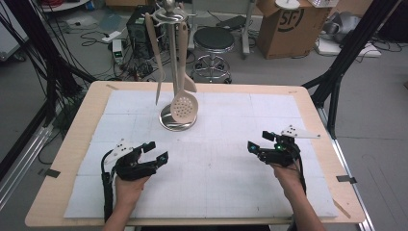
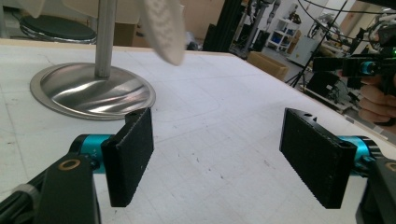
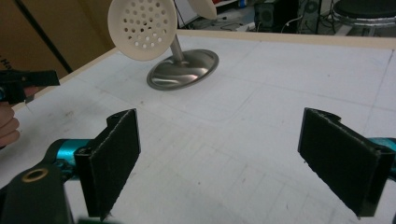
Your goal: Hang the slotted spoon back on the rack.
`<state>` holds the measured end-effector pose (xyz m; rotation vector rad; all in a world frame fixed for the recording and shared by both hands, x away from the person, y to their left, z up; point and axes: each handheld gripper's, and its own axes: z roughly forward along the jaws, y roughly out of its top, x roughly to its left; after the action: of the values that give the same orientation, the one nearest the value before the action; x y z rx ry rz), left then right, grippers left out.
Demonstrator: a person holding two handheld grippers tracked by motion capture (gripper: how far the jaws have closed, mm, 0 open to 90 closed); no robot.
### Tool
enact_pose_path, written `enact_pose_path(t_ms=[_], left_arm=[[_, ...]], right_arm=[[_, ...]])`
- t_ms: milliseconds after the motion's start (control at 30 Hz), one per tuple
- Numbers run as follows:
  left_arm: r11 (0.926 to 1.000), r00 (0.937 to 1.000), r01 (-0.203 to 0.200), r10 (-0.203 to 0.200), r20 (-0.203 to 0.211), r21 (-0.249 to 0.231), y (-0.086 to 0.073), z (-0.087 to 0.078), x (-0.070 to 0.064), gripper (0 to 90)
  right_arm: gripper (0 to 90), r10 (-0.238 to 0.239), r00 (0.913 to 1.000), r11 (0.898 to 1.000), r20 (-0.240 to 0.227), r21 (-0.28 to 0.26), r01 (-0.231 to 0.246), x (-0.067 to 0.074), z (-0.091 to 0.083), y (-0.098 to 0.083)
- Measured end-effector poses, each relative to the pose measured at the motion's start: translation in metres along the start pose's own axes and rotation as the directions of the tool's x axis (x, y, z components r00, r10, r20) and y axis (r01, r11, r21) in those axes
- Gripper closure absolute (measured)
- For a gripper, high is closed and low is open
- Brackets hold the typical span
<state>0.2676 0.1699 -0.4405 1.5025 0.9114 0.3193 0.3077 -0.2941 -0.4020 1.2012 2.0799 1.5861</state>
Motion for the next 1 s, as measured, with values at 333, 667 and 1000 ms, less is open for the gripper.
enact_pose_path(t_ms=[333, 667, 1000], left_arm=[[1.0, 0.9994, -0.004, 0.004, -0.034, -0.006, -0.003, -0.021, 0.001, 26.6], [1.0, 0.9988, -0.01, 0.01, -0.048, 0.002, -0.006, -0.027, 0.0, 26.5], [0.9997, 0.9988, -0.022, 0.022, -0.044, 0.001, -0.006, -0.025, -0.003, 26.1]], right_arm=[[11.6, -0.034, 0.9994, 0.999, -0.01, 0.01, 0.034, 0.001, 0.002, -0.018], [11.6, -0.045, 0.999, 0.997, 0.0, -0.056, 0.045, 0.001, -0.004, -0.02], [11.7, -0.063, 0.998, 0.996, 0.007, -0.062, 0.063, 0.004, -0.004, -0.021]])
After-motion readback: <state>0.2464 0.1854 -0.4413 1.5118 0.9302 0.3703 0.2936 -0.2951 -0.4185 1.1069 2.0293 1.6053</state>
